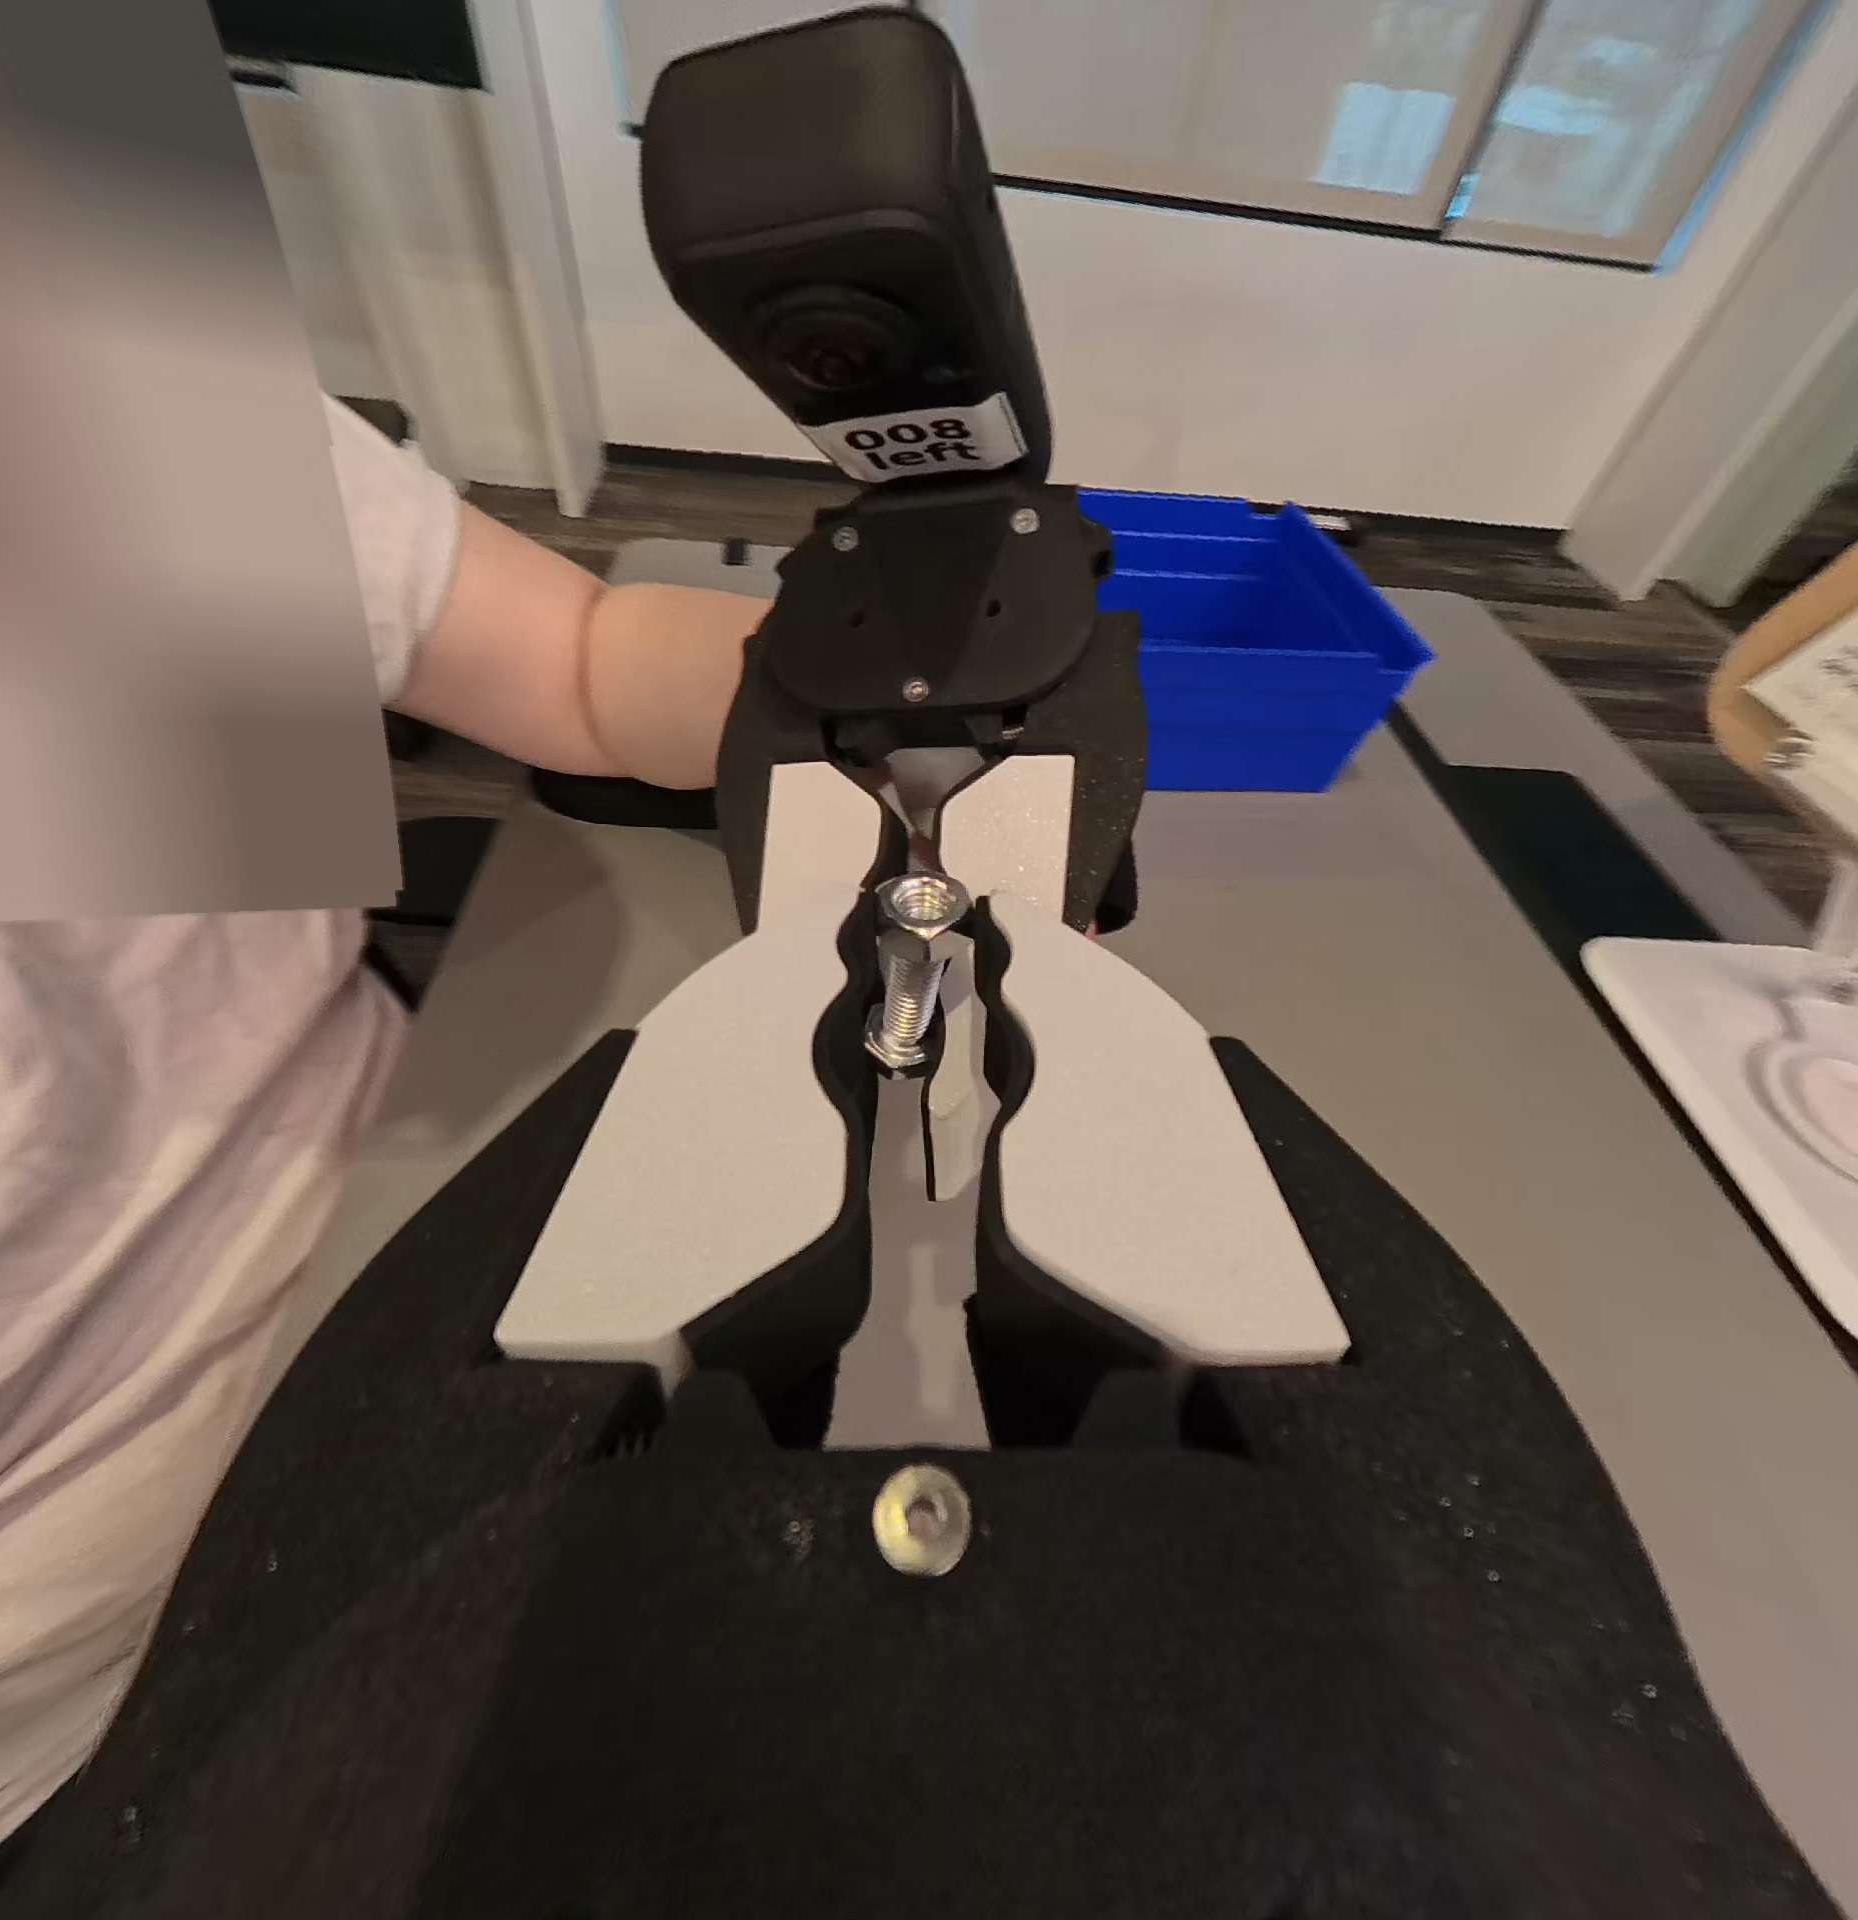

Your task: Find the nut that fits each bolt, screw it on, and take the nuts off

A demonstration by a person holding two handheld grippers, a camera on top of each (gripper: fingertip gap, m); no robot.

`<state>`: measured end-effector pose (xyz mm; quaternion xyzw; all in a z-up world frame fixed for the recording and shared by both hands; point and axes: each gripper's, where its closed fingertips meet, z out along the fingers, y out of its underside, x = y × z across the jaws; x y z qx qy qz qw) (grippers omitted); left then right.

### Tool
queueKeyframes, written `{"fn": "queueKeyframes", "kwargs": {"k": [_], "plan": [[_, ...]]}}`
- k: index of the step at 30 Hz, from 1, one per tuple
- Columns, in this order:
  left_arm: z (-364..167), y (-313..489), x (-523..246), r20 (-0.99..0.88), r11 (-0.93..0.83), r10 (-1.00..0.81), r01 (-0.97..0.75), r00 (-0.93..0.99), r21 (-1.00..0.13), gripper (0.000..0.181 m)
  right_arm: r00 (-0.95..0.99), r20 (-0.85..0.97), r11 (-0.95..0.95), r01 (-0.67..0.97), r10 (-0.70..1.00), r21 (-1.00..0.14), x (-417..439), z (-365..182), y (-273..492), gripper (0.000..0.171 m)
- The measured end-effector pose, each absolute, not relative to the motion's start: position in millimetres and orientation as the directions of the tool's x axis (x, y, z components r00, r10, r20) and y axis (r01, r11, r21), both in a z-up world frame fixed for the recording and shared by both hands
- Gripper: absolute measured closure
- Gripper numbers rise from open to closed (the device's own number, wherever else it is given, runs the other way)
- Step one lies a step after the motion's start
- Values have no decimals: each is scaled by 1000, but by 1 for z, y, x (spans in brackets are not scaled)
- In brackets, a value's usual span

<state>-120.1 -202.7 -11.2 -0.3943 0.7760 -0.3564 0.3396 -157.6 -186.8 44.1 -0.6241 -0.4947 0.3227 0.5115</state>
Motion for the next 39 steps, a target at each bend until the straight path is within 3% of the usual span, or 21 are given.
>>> {"fn": "queueKeyframes", "kwargs": {"k": [10, 26, 39], "plan": [[-14, -195, -118, -211, 391, -886, -418, -413, -820, 168, 455, 138, -15, 317, 880, -948, -154, 42, -178, 154], [-9, -183, -116, -180, 321, -927, -449, -329, -834, 168, 678, 140, -26, 228, 722, -973, -151, 47, -165, 154], [-8, -184, -118, -174, 320, -927, -459, -333, -829, 168, 729, 167, -14, 235, 664, -972, -152, 48, -165, 154]]}}
